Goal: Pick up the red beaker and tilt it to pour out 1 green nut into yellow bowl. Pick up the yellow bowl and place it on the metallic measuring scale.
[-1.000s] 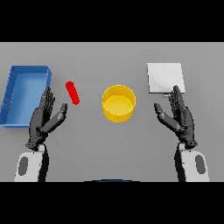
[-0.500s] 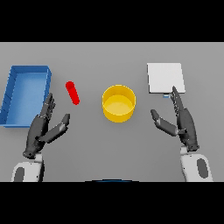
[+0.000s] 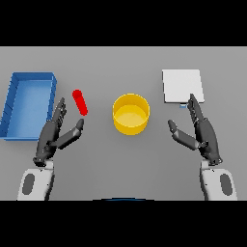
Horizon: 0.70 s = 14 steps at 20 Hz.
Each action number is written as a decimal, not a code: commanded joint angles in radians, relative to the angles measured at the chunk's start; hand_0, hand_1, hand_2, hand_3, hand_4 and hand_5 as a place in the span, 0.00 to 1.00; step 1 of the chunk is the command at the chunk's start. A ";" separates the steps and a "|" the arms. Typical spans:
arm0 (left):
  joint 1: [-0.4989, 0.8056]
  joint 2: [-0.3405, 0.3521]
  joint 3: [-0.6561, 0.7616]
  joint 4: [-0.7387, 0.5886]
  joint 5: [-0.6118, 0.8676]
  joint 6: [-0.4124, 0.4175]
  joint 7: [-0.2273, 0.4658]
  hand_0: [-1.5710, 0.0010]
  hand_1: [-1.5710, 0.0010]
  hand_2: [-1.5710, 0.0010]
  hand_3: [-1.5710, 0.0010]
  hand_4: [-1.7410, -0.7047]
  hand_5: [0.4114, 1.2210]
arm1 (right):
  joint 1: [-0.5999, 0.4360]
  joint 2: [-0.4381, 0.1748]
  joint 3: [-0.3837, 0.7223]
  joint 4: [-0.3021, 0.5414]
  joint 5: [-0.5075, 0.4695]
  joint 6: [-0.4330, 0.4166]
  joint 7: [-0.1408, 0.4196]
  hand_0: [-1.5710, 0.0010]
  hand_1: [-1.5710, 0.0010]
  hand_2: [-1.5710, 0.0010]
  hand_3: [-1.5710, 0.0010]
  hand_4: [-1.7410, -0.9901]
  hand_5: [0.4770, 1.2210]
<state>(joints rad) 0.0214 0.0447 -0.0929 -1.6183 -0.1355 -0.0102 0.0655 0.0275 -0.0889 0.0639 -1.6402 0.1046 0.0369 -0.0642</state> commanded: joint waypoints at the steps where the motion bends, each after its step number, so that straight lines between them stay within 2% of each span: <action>1: -0.013 -0.003 0.002 0.033 -0.007 0.002 -0.025 1.00 1.00 1.00 1.00 0.52 0.31 | 0.001 0.000 0.000 0.004 -0.002 0.004 0.003 1.00 1.00 1.00 1.00 0.60 0.20; 8: -0.235 -0.005 0.077 0.294 -0.014 0.046 -0.073 1.00 1.00 1.00 1.00 0.50 0.29 | 0.005 0.005 0.004 0.008 0.006 0.001 -0.001 1.00 1.00 1.00 1.00 0.59 0.19; 12: -0.310 -0.011 0.093 0.388 -0.018 0.056 -0.117 1.00 1.00 1.00 1.00 0.50 0.28 | 0.002 -0.007 -0.012 0.014 -0.001 0.002 -0.005 1.00 1.00 1.00 1.00 0.59 0.21; 14: -0.344 -0.012 0.095 0.452 -0.042 0.074 -0.122 1.00 1.00 1.00 1.00 0.50 0.28 | -0.009 0.000 -0.007 0.013 0.011 -0.011 0.011 1.00 1.00 1.00 1.00 0.59 0.21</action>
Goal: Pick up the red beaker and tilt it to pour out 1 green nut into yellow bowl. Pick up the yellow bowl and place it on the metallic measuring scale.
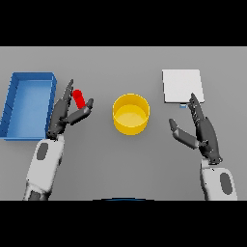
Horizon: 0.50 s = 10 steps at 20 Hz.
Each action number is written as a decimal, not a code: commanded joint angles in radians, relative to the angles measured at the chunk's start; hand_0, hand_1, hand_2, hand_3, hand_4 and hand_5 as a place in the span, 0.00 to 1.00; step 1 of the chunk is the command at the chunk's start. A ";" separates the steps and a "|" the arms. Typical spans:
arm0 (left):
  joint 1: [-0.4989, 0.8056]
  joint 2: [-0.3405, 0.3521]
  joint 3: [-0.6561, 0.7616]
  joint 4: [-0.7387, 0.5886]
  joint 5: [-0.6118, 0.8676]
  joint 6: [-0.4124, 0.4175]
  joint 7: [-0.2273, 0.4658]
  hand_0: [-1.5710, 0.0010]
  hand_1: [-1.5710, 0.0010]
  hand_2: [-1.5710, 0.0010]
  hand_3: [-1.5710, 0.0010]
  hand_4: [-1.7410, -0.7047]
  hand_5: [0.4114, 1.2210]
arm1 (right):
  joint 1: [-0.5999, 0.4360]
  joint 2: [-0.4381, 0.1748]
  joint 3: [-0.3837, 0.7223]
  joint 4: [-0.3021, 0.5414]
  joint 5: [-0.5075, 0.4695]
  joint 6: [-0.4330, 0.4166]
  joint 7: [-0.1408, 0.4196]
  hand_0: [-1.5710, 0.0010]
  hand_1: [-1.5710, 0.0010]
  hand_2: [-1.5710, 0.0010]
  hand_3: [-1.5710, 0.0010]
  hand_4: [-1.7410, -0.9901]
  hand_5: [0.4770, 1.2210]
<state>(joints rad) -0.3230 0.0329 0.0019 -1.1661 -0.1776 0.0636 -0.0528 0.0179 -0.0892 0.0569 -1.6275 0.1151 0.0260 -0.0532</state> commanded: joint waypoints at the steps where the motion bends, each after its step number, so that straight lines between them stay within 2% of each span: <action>1: -0.031 0.004 0.006 0.028 -0.007 0.008 0.000 1.00 1.00 1.00 1.00 0.50 0.28 | 0.000 0.000 0.001 0.000 0.005 -0.004 0.006 1.00 1.00 1.00 1.00 0.58 0.21; 3: -0.057 -0.003 0.009 0.078 -0.013 0.014 -0.036 1.00 1.00 1.00 1.00 0.48 0.31 | -0.019 -0.003 -0.008 0.023 0.002 -0.003 0.020 1.00 1.00 1.00 1.00 0.59 0.22; 4: -0.075 -0.004 0.016 0.105 -0.012 0.018 -0.048 1.00 1.00 1.00 1.00 0.47 0.32 | -0.015 0.001 -0.001 0.012 0.011 -0.010 0.004 1.00 1.00 1.00 1.00 0.59 0.22; 8: -0.121 -0.021 0.044 0.189 0.003 0.030 -0.105 1.00 1.00 1.00 1.00 0.40 0.37 | -0.003 0.002 -0.005 0.000 0.006 -0.012 0.000 1.00 1.00 1.00 1.00 0.58 0.23; 9: -0.130 -0.028 0.051 0.200 0.008 0.036 -0.109 1.00 1.00 0.97 0.98 0.38 0.39 | -0.005 0.000 -0.008 0.008 0.004 -0.012 0.002 1.00 1.00 1.00 1.00 0.59 0.23; 10: -0.132 -0.031 0.061 0.208 0.017 0.039 -0.121 0.90 0.91 0.89 0.92 0.36 0.41 | -0.004 -0.008 -0.015 0.013 -0.003 -0.005 0.003 1.00 1.00 1.00 1.00 0.59 0.23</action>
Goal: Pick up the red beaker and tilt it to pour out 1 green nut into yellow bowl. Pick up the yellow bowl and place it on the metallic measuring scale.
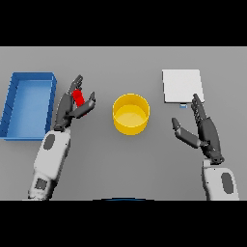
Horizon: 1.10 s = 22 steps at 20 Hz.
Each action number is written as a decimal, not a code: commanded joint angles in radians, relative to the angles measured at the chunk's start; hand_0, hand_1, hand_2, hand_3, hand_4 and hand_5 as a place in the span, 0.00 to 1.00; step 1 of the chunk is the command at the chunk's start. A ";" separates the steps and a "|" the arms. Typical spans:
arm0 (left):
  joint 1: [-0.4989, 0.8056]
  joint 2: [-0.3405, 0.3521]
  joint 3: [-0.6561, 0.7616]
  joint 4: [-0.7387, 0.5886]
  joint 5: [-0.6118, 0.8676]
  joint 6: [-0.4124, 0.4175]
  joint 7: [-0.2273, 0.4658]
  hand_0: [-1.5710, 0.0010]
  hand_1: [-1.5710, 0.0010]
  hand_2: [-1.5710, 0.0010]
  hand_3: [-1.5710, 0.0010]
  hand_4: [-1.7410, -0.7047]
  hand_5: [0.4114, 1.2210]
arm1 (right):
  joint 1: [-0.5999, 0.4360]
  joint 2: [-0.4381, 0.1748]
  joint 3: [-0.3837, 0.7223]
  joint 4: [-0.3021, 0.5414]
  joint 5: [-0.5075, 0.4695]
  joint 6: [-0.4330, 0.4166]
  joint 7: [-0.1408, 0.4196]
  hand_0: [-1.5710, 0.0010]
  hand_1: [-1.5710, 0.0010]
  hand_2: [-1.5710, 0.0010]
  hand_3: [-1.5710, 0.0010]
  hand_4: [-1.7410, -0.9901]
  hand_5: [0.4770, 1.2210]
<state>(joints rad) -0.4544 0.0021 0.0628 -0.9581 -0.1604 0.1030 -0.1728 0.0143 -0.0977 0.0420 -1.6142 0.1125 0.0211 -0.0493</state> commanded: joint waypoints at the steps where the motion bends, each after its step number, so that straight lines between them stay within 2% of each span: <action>1: -0.007 -0.007 0.008 0.013 0.007 0.005 -0.011 0.78 0.80 0.79 0.85 0.34 0.44 | -0.006 0.002 -0.002 0.005 -0.001 -0.002 0.002 1.00 1.00 1.00 1.00 0.59 0.23; 2: -0.012 -0.019 0.019 0.022 0.019 0.012 -0.021 0.63 0.65 0.65 0.73 0.31 0.46 | -0.008 0.007 0.001 0.004 -0.001 -0.002 0.001 1.00 1.00 1.00 1.00 0.60 0.23; 3: -0.020 -0.019 0.032 0.035 0.027 0.017 -0.039 0.50 0.52 0.52 0.59 0.31 0.57 | -0.007 0.006 0.003 -0.001 -0.004 0.002 0.005 1.00 1.00 1.00 1.00 0.60 0.23; 4: -0.033 -0.027 0.037 0.050 0.029 0.026 -0.037 0.40 0.41 0.42 0.47 0.31 0.66 | -0.010 0.009 0.006 -0.003 -0.001 -0.002 0.019 1.00 1.00 1.00 1.00 0.60 0.23; 5: -0.044 -0.026 0.045 0.065 0.031 0.030 -0.044 0.32 0.33 0.33 0.38 0.25 0.73 | -0.012 0.011 0.009 -0.006 0.002 -0.003 0.012 1.00 1.00 1.00 1.00 0.60 0.23; 6: -0.051 -0.027 0.040 0.074 0.016 0.040 -0.055 0.26 0.26 0.27 0.31 0.20 0.78 | -0.018 0.008 0.006 -0.004 0.008 -0.010 0.017 1.00 1.00 1.00 1.00 0.60 0.23; 8: -0.047 -0.025 0.030 0.071 0.013 0.043 -0.083 0.16 0.17 0.17 0.27 0.14 0.86 | -0.010 0.016 0.011 -0.005 0.013 -0.015 0.013 1.00 1.00 1.00 1.00 0.60 0.23; 9: -0.041 -0.026 0.024 0.059 0.019 0.036 -0.077 0.13 0.14 0.14 0.25 0.12 0.89 | -0.009 0.015 0.010 0.000 0.013 -0.012 0.015 1.00 1.00 1.00 1.00 0.60 0.23; 10: -0.049 -0.020 0.020 0.062 0.019 0.031 -0.041 0.11 0.11 0.11 0.20 0.15 0.91 | -0.005 0.009 0.009 0.000 0.013 -0.009 0.007 1.00 1.00 1.00 1.00 0.60 0.23; 14: -0.043 -0.015 -0.005 0.037 -0.007 0.034 -0.062 0.04 0.04 0.04 0.08 0.21 0.96 | -0.011 0.007 0.006 0.010 0.010 -0.006 -0.001 1.00 1.00 1.00 1.00 0.60 0.23; 19: -0.045 -0.020 -0.014 -0.066 -0.022 0.028 -0.010 0.01 0.01 0.01 0.03 0.23 0.99 | -0.004 0.019 0.018 0.007 0.026 -0.015 -0.006 1.00 1.00 1.00 1.00 0.60 0.25; 22: -0.055 0.008 -0.046 -0.145 -0.075 0.024 0.058 0.01 0.01 0.01 0.01 0.24 0.99 | 0.001 0.014 0.018 0.004 0.033 -0.018 -0.019 1.00 1.00 1.00 1.00 0.60 0.25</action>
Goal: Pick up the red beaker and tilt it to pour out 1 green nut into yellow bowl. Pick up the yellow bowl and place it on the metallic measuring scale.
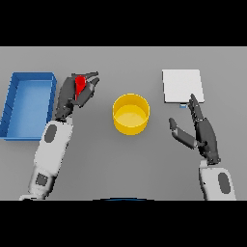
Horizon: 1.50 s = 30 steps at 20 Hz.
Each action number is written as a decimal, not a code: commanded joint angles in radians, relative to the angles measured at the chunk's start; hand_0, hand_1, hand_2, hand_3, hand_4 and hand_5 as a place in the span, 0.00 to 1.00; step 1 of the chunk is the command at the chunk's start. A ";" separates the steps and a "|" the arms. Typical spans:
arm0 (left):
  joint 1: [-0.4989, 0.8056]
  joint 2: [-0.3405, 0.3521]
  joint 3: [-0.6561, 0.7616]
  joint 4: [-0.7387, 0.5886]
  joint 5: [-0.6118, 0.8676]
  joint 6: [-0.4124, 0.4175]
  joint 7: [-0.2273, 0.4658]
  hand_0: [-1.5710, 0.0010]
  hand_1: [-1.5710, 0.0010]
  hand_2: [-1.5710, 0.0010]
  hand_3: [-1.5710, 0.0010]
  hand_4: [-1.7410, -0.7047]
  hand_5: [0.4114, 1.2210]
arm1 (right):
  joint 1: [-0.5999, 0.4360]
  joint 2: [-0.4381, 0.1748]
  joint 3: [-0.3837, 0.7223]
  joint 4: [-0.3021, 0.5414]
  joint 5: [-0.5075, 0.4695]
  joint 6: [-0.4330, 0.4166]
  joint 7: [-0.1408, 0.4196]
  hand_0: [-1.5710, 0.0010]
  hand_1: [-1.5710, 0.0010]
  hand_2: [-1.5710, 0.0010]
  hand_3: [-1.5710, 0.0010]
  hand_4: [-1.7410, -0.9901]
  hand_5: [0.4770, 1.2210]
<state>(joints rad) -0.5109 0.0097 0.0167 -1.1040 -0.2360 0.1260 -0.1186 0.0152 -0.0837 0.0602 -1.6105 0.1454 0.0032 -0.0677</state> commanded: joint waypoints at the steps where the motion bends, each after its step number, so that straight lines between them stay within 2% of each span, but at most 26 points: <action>1: -0.007 0.007 -0.015 -0.010 -0.017 0.002 0.022 0.01 0.01 0.01 0.01 0.19 0.97 | -0.002 0.004 0.007 0.001 0.004 0.003 -0.009 1.00 1.00 1.00 1.00 0.61 0.25; 3: -0.012 0.048 -0.062 -0.060 -0.054 -0.011 0.076 0.00 0.00 0.00 0.01 0.12 0.94 | 0.004 -0.003 0.004 0.007 -0.001 0.011 -0.017 1.00 1.00 1.00 1.00 0.62 0.25; 5: -0.026 0.068 -0.087 -0.064 -0.075 -0.018 0.112 0.00 0.00 0.00 0.01 0.12 0.93 | -0.010 -0.012 -0.005 0.006 -0.009 0.014 -0.003 1.00 1.00 1.00 1.00 0.62 0.26; 9: -0.065 0.095 -0.128 -0.029 -0.106 -0.015 0.131 0.00 0.00 0.00 0.01 0.10 0.89 | 0.004 0.001 0.008 -0.013 0.001 0.006 0.010 1.00 1.00 1.00 1.00 0.62 0.28; 14: -0.172 0.197 -0.293 -0.005 -0.279 -0.072 0.194 0.00 0.00 0.00 0.00 0.03 0.89 | 0.009 0.011 0.010 -0.011 0.004 0.000 0.016 1.00 1.00 1.00 1.00 0.62 0.28; 17: -0.239 0.237 -0.402 0.028 -0.380 -0.136 0.241 0.00 0.00 0.00 0.00 0.02 0.92 | 0.013 0.004 0.012 -0.021 0.005 0.005 0.011 1.00 1.00 1.00 1.00 0.60 0.29; 21: -0.313 0.282 -0.518 0.070 -0.462 -0.252 0.233 0.00 0.00 0.00 0.00 0.01 0.97 | 0.014 -0.004 0.006 -0.022 0.005 0.005 0.016 1.00 1.00 1.00 1.00 0.60 0.29; 24: -0.382 0.286 -0.602 0.123 -0.517 -0.337 0.240 0.00 0.00 0.00 0.00 0.13 0.98 | 0.008 0.008 0.000 -0.020 -0.016 0.007 0.045 1.00 1.00 1.00 1.00 0.61 0.27; 27: -0.453 0.295 -0.680 0.152 -0.568 -0.416 0.262 0.00 0.00 0.00 0.14 0.08 0.99 | 0.016 0.024 -0.001 -0.018 -0.034 0.012 0.041 1.00 1.00 1.00 1.00 0.62 0.23; 30: -0.533 0.296 -0.762 0.195 -0.616 -0.489 0.257 0.00 0.00 0.00 0.17 0.05 1.00 | 0.014 0.035 -0.005 -0.020 -0.047 0.012 0.041 1.00 1.00 1.00 1.00 0.59 0.20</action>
<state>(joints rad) -1.0444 0.3053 -0.7454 -0.9090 -0.8502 -0.3629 0.1394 0.0279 -0.0486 0.0557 -1.6312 0.0979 0.0147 -0.0268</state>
